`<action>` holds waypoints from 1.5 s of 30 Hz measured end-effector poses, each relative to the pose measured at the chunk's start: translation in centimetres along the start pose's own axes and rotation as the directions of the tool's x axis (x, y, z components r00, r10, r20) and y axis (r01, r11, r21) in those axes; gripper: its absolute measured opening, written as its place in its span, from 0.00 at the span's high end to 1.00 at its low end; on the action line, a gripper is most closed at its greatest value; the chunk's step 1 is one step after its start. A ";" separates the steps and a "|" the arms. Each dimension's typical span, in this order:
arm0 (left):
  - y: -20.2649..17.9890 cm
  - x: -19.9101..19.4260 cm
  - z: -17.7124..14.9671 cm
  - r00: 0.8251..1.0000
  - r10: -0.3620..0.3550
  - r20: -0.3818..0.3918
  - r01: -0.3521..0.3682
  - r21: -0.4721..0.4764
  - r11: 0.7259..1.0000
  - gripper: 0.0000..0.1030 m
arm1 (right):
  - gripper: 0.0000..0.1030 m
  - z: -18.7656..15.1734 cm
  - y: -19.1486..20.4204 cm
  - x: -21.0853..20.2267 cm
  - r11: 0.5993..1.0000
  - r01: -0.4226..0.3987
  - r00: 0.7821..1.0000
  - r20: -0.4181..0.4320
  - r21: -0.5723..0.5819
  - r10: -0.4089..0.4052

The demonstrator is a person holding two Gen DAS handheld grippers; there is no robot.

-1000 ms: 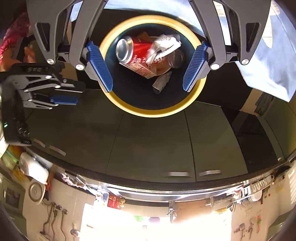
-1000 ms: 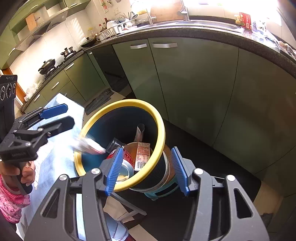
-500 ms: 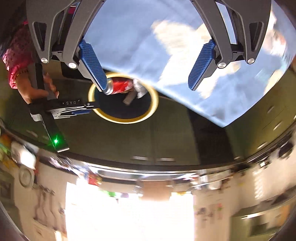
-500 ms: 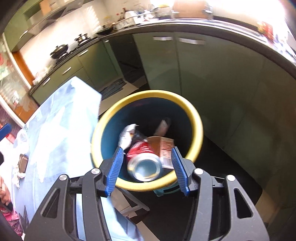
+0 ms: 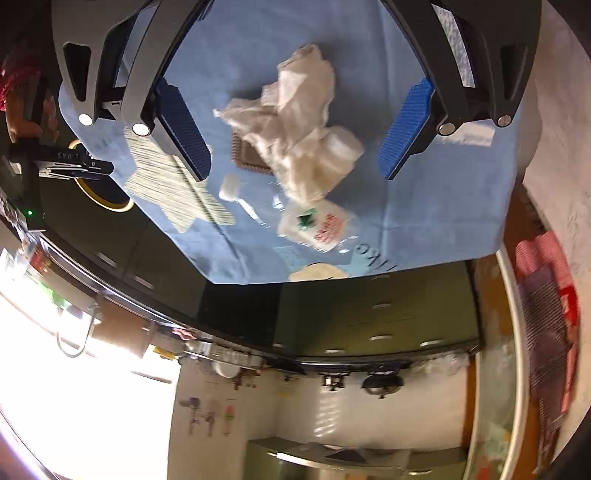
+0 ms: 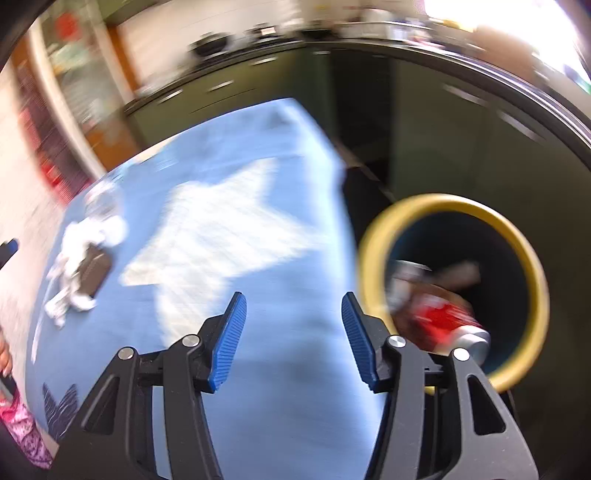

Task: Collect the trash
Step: 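Move the right gripper to the white tissue and grasp it, then carry the white tissue over the bin and open the right gripper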

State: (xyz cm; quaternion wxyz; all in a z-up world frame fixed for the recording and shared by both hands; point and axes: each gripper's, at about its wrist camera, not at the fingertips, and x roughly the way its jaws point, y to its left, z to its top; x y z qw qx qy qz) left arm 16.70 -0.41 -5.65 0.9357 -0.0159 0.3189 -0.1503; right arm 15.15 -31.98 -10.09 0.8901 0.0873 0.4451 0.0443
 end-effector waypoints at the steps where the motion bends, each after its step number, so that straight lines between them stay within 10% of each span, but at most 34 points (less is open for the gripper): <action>1: 1.3 -0.5 -0.5 1.000 0.020 0.001 -0.020 -0.034 0.999 0.12 | 0.50 0.4 1.9 0.6 0.999 -0.030 1.000 -0.008 -0.043 0.029; 16: 6.3 -4.6 -4.4 0.991 0.130 0.010 -0.127 -0.138 0.982 0.11 | 0.50 3.2 22.7 4.7 0.856 -0.237 0.971 -0.077 -0.459 0.227; 25: 6.5 -4.5 -5.0 0.994 0.107 0.009 -0.105 -0.137 0.985 0.11 | 0.59 3.1 24.7 7.1 0.840 -0.205 0.979 -0.115 -0.502 0.171; 32: 6.9 -4.5 -5.3 0.994 0.105 0.008 -0.103 -0.156 0.982 0.11 | 0.94 3.4 24.2 7.1 0.848 -0.215 0.977 -0.113 -0.484 0.183; 45: 6.3 -4.4 -5.2 0.994 0.106 0.007 -0.104 -0.137 0.985 0.11 | 0.97 4.1 22.5 1.5 0.833 -0.376 0.924 -0.105 -0.406 0.366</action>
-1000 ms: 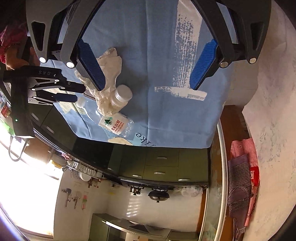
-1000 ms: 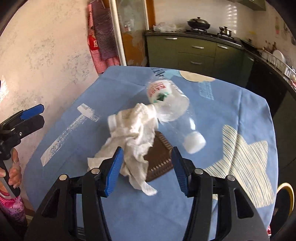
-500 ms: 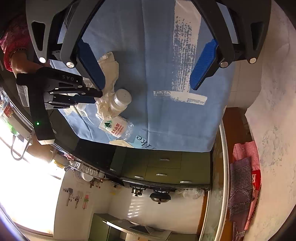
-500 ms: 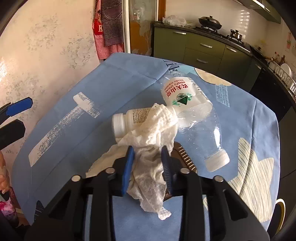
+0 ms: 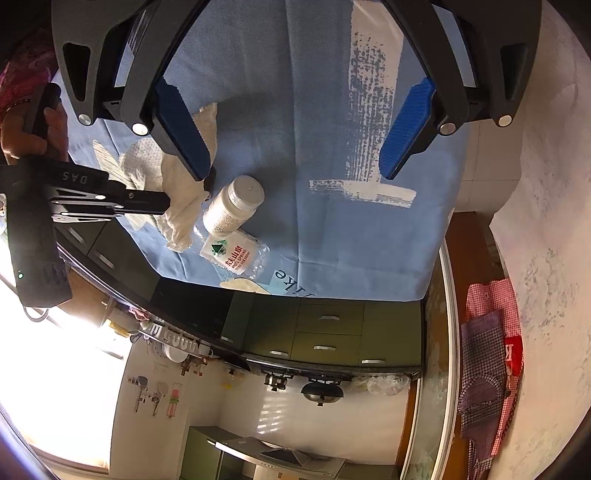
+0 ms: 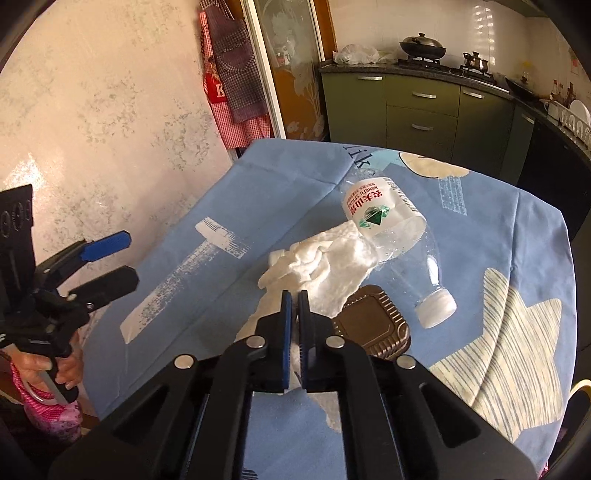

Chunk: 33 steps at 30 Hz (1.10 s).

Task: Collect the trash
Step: 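Carry the white tissue over the bin and open the right gripper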

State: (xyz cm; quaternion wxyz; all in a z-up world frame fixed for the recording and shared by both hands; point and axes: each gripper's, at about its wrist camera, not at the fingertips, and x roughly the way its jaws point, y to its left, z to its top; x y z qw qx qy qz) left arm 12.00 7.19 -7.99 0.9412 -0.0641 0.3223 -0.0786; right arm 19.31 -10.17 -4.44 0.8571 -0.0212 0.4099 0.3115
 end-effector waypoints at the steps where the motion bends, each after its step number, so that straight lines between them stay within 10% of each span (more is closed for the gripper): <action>1: -0.2 0.0 0.0 1.000 -0.001 -0.001 0.001 0.003 1.000 0.11 | 0.97 0.0 0.0 -0.7 1.000 -0.016 1.000 0.008 0.008 0.016; 8: -1.0 0.1 0.0 1.000 -0.011 -0.010 0.011 0.023 1.000 0.11 | 0.97 -0.6 -1.4 -5.7 0.997 -0.047 0.996 0.079 0.068 0.041; 16: -2.3 0.5 0.3 1.000 -0.025 -0.018 0.026 0.049 0.998 0.11 | 0.97 -3.5 -7.6 -12.8 0.966 0.136 0.977 0.134 0.218 -0.168; 24: -4.3 1.3 0.7 0.999 -0.047 -0.028 0.049 0.081 0.996 0.11 | 0.97 -10.8 -17.4 -20.1 0.773 0.422 0.865 0.045 0.473 -0.499; 33: -7.9 1.4 1.0 0.998 -0.057 -0.033 0.062 0.160 0.985 0.11 | 0.97 -17.5 -25.8 -24.1 0.549 0.542 0.741 -0.052 0.637 -0.670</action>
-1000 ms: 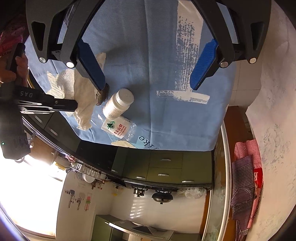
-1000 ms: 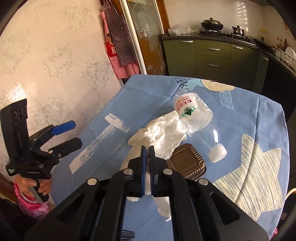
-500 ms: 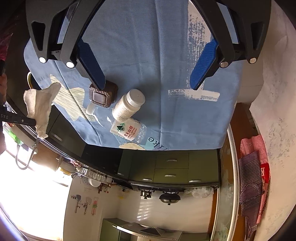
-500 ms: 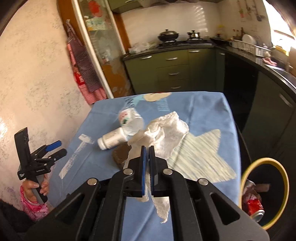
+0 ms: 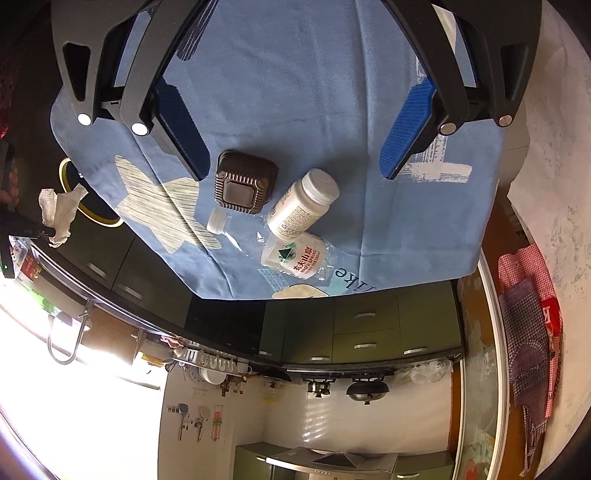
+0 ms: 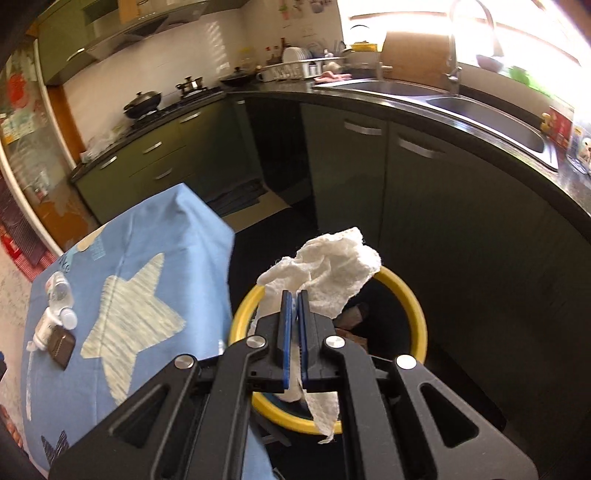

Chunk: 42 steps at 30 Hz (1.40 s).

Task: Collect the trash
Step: 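Carry the white tissue over the bin and open the right gripper, then move the left gripper to the brown plastic container and grasp it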

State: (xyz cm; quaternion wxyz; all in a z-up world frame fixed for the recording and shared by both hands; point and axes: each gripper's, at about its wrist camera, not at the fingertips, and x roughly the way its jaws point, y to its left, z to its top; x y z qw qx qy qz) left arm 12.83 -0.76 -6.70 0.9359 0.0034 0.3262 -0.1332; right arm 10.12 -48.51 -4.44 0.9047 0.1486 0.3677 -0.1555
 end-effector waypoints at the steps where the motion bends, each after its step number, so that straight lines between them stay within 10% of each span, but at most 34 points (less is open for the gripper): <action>1: -0.3 0.0 0.1 1.000 0.001 -0.001 -0.001 0.007 1.000 0.11 | 0.97 0.0 -0.7 0.1 1.000 0.017 1.000 0.007 0.010 -0.017; 17: -3.7 1.4 0.2 0.998 -0.042 -0.041 0.046 0.098 0.994 0.11 | 0.83 -1.7 -3.5 4.9 0.984 0.169 0.985 -0.046 0.053 -0.167; 42: -7.1 10.2 1.7 0.972 -0.138 -0.188 0.168 0.154 0.974 0.11 | 0.72 -5.1 6.1 4.4 0.987 -0.156 0.983 -0.100 -0.033 0.152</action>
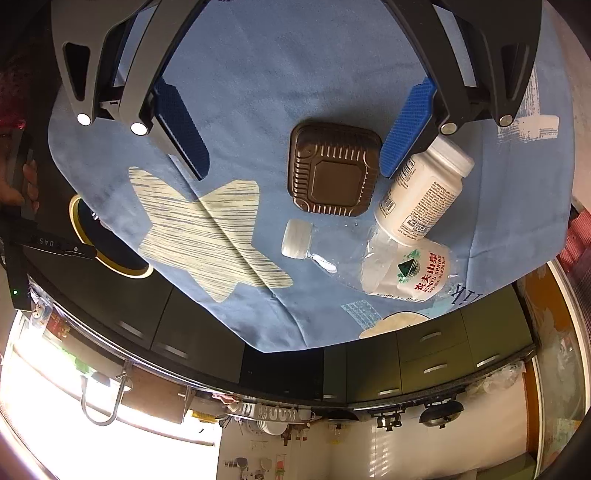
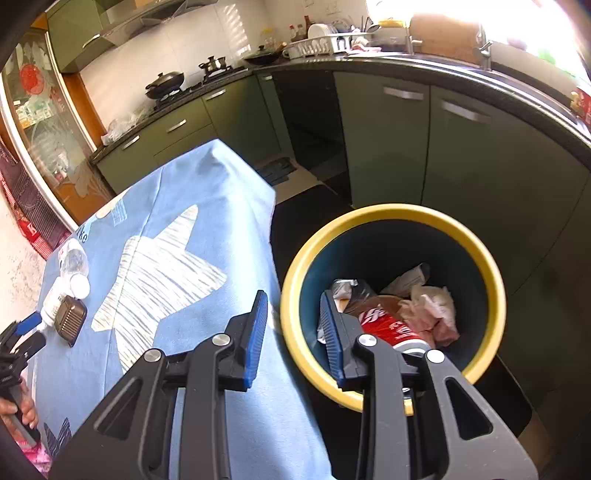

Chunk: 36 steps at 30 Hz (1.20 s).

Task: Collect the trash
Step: 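Move the left gripper to the brown plastic container and grasp it, then carry the brown container over the bin and open the left gripper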

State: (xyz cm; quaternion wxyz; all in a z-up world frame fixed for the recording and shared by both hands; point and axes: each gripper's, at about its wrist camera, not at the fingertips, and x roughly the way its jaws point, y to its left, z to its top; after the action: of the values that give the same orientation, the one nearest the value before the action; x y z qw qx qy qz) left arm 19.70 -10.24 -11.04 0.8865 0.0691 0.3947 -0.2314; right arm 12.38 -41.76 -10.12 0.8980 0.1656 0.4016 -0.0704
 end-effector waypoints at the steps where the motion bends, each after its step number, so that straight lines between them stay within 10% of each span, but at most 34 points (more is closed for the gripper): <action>1: 0.1 0.5 0.1 1.000 0.007 -0.009 -0.007 0.003 1.000 0.11 | 0.72 -0.1 0.1 0.1 1.000 -0.006 1.000 -0.003 0.000 0.006; 10: 1.5 3.8 0.2 0.998 0.016 -0.069 -0.016 -0.013 1.000 0.14 | 0.72 -0.3 0.2 1.5 1.000 -0.029 0.999 -0.037 0.001 0.029; 20: 1.9 5.2 -0.1 0.996 0.032 -0.088 -0.034 -0.015 0.999 0.41 | 0.71 -0.3 0.9 2.1 0.999 -0.044 0.998 -0.053 -0.011 0.044; 36: -2.3 -0.2 1.2 1.000 -0.009 -0.003 0.009 0.069 0.998 0.42 | 0.70 -0.5 -0.9 0.4 0.999 -0.043 0.999 -0.015 0.028 0.043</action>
State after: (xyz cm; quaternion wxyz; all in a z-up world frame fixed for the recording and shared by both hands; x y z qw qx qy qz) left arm 19.33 -12.60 -9.90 0.8821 0.0982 0.3878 -0.2487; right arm 12.06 -42.38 -10.99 0.8936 0.1873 0.4041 -0.0553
